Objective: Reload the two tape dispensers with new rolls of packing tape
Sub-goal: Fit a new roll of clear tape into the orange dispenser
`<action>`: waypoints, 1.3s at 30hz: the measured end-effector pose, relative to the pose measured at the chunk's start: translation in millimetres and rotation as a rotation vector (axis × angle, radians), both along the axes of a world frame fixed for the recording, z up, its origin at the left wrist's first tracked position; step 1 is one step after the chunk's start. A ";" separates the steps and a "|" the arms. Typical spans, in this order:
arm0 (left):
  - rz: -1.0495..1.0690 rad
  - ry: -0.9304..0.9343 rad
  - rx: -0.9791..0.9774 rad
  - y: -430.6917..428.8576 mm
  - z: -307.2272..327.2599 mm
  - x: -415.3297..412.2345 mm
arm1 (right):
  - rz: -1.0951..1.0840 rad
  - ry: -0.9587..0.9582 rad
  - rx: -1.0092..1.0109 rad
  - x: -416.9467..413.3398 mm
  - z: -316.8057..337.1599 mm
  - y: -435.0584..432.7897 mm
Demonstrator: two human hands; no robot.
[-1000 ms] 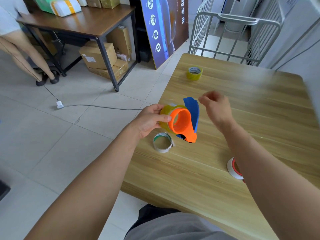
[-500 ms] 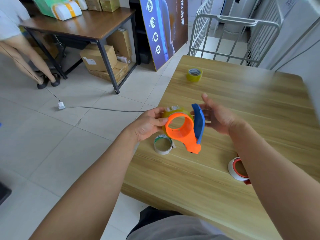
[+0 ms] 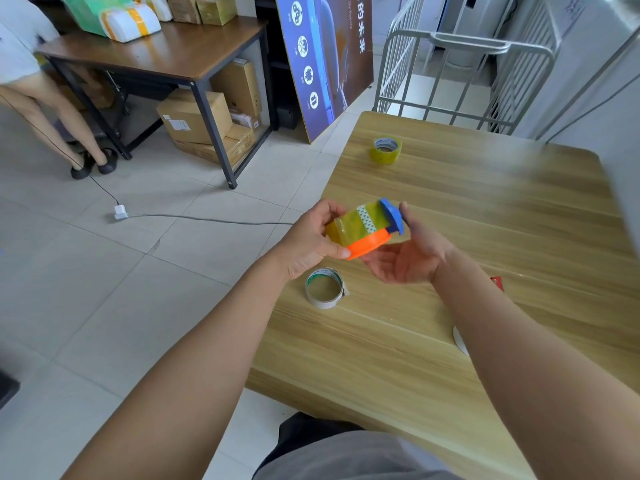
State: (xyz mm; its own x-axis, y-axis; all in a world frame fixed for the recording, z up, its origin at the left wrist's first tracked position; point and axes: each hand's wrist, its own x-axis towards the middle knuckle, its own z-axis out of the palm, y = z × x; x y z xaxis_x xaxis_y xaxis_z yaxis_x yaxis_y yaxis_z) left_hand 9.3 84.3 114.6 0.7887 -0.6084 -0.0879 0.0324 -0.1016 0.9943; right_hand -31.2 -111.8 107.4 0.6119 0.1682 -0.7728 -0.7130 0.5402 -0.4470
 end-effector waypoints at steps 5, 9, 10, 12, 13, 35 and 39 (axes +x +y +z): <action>-0.016 -0.253 0.213 -4.8 1.5 -4.9 | -0.093 -0.069 0.049 6.7 9.3 5.3; -0.059 -0.431 0.328 -3.9 2.8 -8.0 | -0.050 -0.030 0.025 8.7 7.7 4.6; -0.079 -0.451 0.350 -4.0 2.9 -8.1 | -0.043 -0.031 0.010 8.7 7.2 4.4; -0.104 -0.489 0.355 -4.0 2.6 -7.8 | -0.041 -0.052 -0.043 7.8 6.2 3.4; -0.092 -0.518 0.341 -3.7 1.6 -7.1 | -0.054 -0.076 -0.053 6.7 6.3 3.8; 0.341 0.809 -0.297 -20.2 0.6 -0.2 | -0.198 -0.409 -0.090 6.7 10.7 16.4; 0.435 0.768 -0.323 -20.2 0.7 3.1 | -0.179 -0.423 -0.168 3.6 7.2 14.4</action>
